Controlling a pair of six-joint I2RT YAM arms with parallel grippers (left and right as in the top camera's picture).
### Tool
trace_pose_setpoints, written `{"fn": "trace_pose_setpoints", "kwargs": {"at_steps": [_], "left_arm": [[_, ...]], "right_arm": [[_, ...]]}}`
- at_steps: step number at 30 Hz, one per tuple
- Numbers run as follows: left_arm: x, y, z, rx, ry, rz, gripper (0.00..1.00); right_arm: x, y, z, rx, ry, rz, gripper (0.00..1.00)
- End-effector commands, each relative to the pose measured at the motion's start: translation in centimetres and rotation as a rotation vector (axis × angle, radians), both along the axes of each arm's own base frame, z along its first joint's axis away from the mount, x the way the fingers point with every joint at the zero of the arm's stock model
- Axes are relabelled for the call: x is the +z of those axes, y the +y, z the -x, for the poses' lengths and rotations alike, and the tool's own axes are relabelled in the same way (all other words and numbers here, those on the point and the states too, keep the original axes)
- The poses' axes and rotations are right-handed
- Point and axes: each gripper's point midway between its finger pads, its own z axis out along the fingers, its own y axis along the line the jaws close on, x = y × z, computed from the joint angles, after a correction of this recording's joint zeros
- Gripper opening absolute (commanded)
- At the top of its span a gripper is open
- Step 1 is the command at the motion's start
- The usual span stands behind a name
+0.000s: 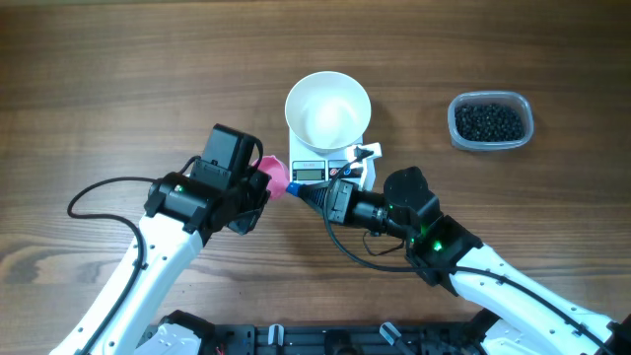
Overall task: Scoop item into bowl and weigh 150g on scale
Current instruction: 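Bring the right gripper to the scoop handle and grasp it, then release the scoop with the left gripper and move the scoop right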
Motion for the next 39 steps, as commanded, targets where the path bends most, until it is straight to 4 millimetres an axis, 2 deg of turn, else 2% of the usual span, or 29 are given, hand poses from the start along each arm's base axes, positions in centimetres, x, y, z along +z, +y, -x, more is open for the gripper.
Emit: {"fn": "trace_pose_setpoints", "kwargs": {"at_steps": [1, 4, 8, 9, 10, 12, 14, 15, 16, 18, 21, 23, 28, 29, 30, 31, 33, 34, 37, 39], "left_arm": [[0.1, -0.2, 0.1, -0.032, 0.000, -0.006, 0.04], [0.1, -0.2, 0.1, -0.032, -0.001, -0.006, 0.04], [0.1, -0.2, 0.1, -0.032, -0.004, -0.005, 0.06], [0.1, -0.2, 0.1, -0.032, -0.004, -0.005, 0.15], [0.2, -0.2, -0.1, -0.029, -0.010, -0.003, 0.42], [0.8, 0.3, -0.8, -0.003, -0.042, 0.009, 0.57], [3.3, 1.9, -2.2, -0.009, -0.147, 0.007, 0.62], [4.5, 2.5, -2.5, -0.017, -0.194, 0.002, 0.67], [6.0, 3.5, -2.8, -0.032, -0.258, -0.014, 0.75], [8.1, 5.3, -2.6, -0.050, -0.352, -0.049, 0.83], [9.9, 6.6, -1.6, -0.065, -0.429, -0.088, 0.94], [10.0, 7.1, -1.2, -0.050, -0.433, -0.113, 1.00], [8.7, 7.0, -1.0, -0.061, -0.365, -0.110, 1.00], [8.6, 6.6, -0.9, -0.071, -0.358, -0.093, 0.87], [8.5, 5.8, -1.1, -0.095, -0.358, -0.062, 0.56], [8.4, 5.3, -1.2, -0.112, -0.355, -0.052, 0.40], [7.7, 4.0, -1.3, -0.161, -0.331, -0.048, 0.19], [7.1, 2.5, -1.5, -0.231, -0.322, -0.050, 0.05], [5.3, -1.7, -2.1, -0.375, -0.306, -0.068, 0.04], [3.2, -4.1, -2.8, -0.367, -0.273, -0.107, 0.04]], "right_arm": [[1.0, 0.3, -0.2, -0.001, -0.019, -0.022, 0.13], [1.0, 0.3, -0.2, -0.001, -0.019, -0.022, 0.05], [1.0, 0.3, -0.2, 0.000, -0.022, -0.020, 0.05], [1.0, 0.3, -0.2, 0.001, -0.026, -0.019, 0.04], [0.9, 0.3, -0.2, 0.001, -0.025, -0.016, 0.05], [0.4, 0.1, -0.1, 0.001, -0.016, 0.004, 0.05], [-1.0, -0.3, 0.0, 0.001, -0.012, 0.063, 0.04], [-1.5, -0.5, 0.0, -0.004, 0.000, 0.080, 0.05], [-1.7, -0.7, 0.0, 0.003, -0.009, 0.094, 0.05], [-1.6, -1.3, 0.3, 0.041, -0.044, 0.114, 0.05], [-2.1, -4.0, 0.7, 0.043, -0.013, 0.166, 0.05], [-1.7, -5.9, 1.1, 0.023, -0.024, 0.202, 0.04], [1.6, -10.6, 3.1, -0.055, -0.140, 0.222, 0.04], [2.1, -11.2, 3.4, -0.075, -0.149, 0.218, 0.04], [2.8, -12.3, 3.7, -0.112, -0.168, 0.211, 0.04], [3.3, -13.0, 3.7, -0.143, -0.186, 0.207, 0.05], [4.5, -15.5, 3.4, -0.268, -0.236, 0.218, 0.05], [4.6, -16.9, 3.1, -0.347, -0.242, 0.235, 0.05], [4.8, -19.0, 2.2, -0.476, -0.236, 0.250, 0.05], [4.7, -19.8, 1.7, -0.532, -0.226, 0.264, 0.05]]}}
